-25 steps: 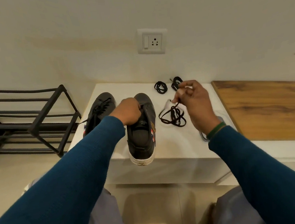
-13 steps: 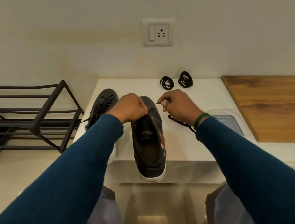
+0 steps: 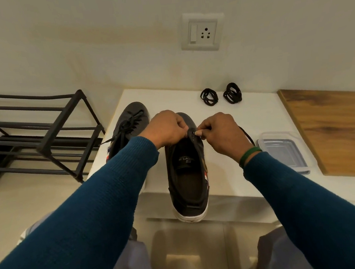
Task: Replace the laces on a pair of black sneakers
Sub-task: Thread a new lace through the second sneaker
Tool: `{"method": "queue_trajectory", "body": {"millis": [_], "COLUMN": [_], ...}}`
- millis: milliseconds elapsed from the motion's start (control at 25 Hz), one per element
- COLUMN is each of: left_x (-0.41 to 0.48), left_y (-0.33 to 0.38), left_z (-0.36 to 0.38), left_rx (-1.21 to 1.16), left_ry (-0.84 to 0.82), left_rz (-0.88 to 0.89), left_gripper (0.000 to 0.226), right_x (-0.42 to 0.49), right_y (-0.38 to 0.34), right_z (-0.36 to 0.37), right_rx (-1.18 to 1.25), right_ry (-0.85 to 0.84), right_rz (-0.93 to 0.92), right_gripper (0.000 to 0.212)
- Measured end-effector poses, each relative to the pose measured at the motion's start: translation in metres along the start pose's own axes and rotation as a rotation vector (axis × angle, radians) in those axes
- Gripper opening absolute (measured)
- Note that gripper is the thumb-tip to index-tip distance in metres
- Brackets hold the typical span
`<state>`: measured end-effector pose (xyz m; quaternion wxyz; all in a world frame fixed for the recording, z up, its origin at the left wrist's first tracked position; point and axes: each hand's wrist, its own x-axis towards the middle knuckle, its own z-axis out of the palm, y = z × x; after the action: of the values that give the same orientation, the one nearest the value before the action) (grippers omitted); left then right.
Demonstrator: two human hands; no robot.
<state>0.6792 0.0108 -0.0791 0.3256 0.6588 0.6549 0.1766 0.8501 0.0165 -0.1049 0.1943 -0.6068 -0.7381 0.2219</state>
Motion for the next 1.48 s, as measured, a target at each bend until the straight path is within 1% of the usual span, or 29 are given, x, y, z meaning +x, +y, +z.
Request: {"method": "queue_trajectory", "body": {"millis": [80, 360, 480, 560, 680, 720, 760, 840, 880, 960, 1040, 1080, 1160, 1200, 1240, 1320, 1360, 1400, 1480], "left_x": [0.000, 0.000, 0.000, 0.001, 0.002, 0.002, 0.003, 0.004, 0.005, 0.006, 0.007, 0.007, 0.006, 0.005, 0.005, 0.002, 0.001, -0.002, -0.004], "left_y": [0.000, 0.001, 0.001, 0.001, -0.001, -0.002, -0.003, -0.003, -0.003, -0.003, 0.000, 0.001, 0.004, 0.005, 0.004, 0.000, -0.001, -0.003, -0.004], "left_z": [0.000, 0.001, 0.002, 0.002, 0.004, 0.004, 0.005, 0.006, 0.007, 0.011, 0.013, 0.013, 0.005, -0.001, -0.009, -0.024, -0.029, -0.032, -0.032], "left_rx": [-0.001, 0.013, -0.005, -0.013, -0.019, -0.029, -0.046, -0.074, -0.074, -0.022, 0.097, 0.161, 0.253, 0.251, 0.192, -0.067, -0.193, -0.284, -0.387], "left_ry": [0.007, 0.016, 0.016, 0.019, 0.018, 0.014, 0.008, -0.001, 0.001, 0.013, 0.029, 0.035, 0.059, 0.109, 0.193, 0.370, 0.407, 0.400, 0.322], "left_rz": [0.005, 0.029, 0.028, 0.029, 0.045, 0.047, 0.043, 0.035, 0.036, 0.050, 0.082, 0.100, 0.129, 0.140, 0.137, 0.104, 0.085, 0.065, 0.032], "left_gripper": [0.009, 0.015, 0.015, 0.015, 0.013, 0.013, 0.013, 0.011, 0.010, 0.008, 0.012, 0.013, 0.012, 0.012, 0.012, 0.013, 0.014, 0.015, 0.014], "right_x": [0.000, -0.007, -0.006, -0.005, -0.005, -0.004, -0.003, -0.001, 0.001, 0.003, 0.002, 0.001, 0.001, 0.002, 0.004, 0.009, 0.010, 0.010, 0.011], "right_y": [-0.001, -0.006, -0.007, -0.006, -0.004, -0.003, -0.002, 0.004, 0.007, 0.011, 0.007, 0.003, -0.002, -0.003, -0.003, -0.002, -0.004, -0.007, -0.016], "right_z": [0.000, 0.003, 0.005, 0.007, 0.009, 0.009, 0.008, 0.003, 0.000, -0.004, -0.003, -0.003, -0.003, -0.004, -0.006, -0.010, -0.010, -0.009, -0.006], "right_rx": [-0.033, -0.007, -0.002, 0.021, 0.042, 0.080, 0.143, 0.291, 0.339, 0.378, 0.362, 0.331, 0.237, 0.203, 0.191, 0.209, 0.224, 0.240, 0.336], "right_ry": [-0.003, 0.083, 0.088, 0.084, 0.135, 0.152, 0.157, 0.096, 0.038, -0.058, -0.086, -0.089, -0.112, -0.118, -0.121, -0.132, -0.130, -0.118, -0.082], "right_rz": [-0.018, -0.043, -0.019, -0.016, -0.038, -0.031, -0.016, 0.010, 0.007, -0.035, -0.077, -0.084, -0.068, -0.051, -0.033, 0.009, 0.019, 0.006, -0.074], "right_gripper": [0.013, 0.008, 0.008, 0.008, 0.007, 0.006, 0.011, 0.028, 0.032, 0.025, 0.014, 0.019, 0.034, 0.036, 0.033, 0.022, 0.018, 0.016, 0.021]}}
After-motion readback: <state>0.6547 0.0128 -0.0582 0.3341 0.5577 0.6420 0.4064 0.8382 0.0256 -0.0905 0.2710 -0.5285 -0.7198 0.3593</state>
